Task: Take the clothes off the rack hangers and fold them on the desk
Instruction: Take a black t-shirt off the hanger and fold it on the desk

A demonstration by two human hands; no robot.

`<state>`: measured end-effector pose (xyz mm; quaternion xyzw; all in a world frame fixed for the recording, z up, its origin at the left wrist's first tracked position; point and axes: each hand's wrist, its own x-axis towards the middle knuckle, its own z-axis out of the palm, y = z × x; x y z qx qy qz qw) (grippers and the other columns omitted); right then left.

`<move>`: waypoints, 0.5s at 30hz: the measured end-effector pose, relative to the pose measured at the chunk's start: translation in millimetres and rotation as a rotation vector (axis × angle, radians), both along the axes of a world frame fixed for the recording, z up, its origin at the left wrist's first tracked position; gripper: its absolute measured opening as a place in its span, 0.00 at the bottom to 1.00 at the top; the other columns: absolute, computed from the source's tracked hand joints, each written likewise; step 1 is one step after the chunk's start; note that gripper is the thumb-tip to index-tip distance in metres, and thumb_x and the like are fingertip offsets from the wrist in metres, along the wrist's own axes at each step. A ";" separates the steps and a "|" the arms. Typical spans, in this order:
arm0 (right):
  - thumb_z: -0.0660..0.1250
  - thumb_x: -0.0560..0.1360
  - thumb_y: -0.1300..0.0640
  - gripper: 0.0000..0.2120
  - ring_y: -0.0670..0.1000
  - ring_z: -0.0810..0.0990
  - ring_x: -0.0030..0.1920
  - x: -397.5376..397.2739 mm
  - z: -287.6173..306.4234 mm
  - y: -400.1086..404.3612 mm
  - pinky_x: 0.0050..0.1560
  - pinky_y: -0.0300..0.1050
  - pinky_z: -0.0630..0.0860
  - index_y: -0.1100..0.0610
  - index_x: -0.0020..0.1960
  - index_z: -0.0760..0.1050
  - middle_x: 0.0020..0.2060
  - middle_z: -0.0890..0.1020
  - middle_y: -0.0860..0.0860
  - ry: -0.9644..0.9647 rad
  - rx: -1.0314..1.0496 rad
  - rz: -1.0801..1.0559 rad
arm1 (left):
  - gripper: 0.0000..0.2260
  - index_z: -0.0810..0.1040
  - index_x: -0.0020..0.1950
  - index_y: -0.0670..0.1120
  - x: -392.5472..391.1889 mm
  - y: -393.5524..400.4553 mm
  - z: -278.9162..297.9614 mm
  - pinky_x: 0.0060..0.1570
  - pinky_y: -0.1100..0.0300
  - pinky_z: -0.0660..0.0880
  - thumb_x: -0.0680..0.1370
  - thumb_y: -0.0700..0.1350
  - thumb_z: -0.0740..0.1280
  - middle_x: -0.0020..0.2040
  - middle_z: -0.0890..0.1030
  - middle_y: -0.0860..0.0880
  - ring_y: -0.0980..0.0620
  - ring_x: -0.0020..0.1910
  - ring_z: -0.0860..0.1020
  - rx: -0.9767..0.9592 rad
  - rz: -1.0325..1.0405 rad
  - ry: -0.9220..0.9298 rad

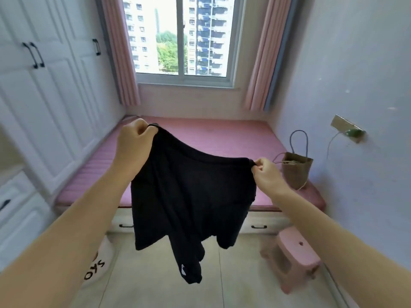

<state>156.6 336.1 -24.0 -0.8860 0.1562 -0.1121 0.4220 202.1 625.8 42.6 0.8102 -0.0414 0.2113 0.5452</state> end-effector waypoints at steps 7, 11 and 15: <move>0.50 0.83 0.55 0.09 0.54 0.69 0.40 110.2 -4.1 108.8 0.38 0.49 0.65 0.59 0.52 0.66 0.39 0.72 0.54 -0.136 0.020 0.289 | 0.12 0.65 0.38 0.45 9.4 119.6 -40.4 0.32 0.57 0.63 0.82 0.44 0.57 0.33 0.68 0.48 0.51 0.32 0.66 0.227 0.281 0.077; 0.50 0.83 0.53 0.08 0.55 0.70 0.36 151.9 2.5 172.8 0.35 0.49 0.64 0.55 0.53 0.66 0.36 0.74 0.54 -0.185 -0.084 0.566 | 0.13 0.61 0.38 0.45 2.2 184.2 -57.9 0.35 0.53 0.63 0.82 0.46 0.57 0.32 0.66 0.48 0.49 0.32 0.65 0.287 0.409 0.126; 0.53 0.83 0.48 0.13 0.56 0.75 0.38 181.9 14.2 231.9 0.36 0.48 0.68 0.55 0.48 0.69 0.36 0.76 0.52 -0.249 -0.225 0.884 | 0.16 0.62 0.39 0.47 -25.4 244.5 -63.6 0.35 0.54 0.63 0.82 0.54 0.59 0.32 0.66 0.50 0.50 0.32 0.66 0.377 0.478 0.247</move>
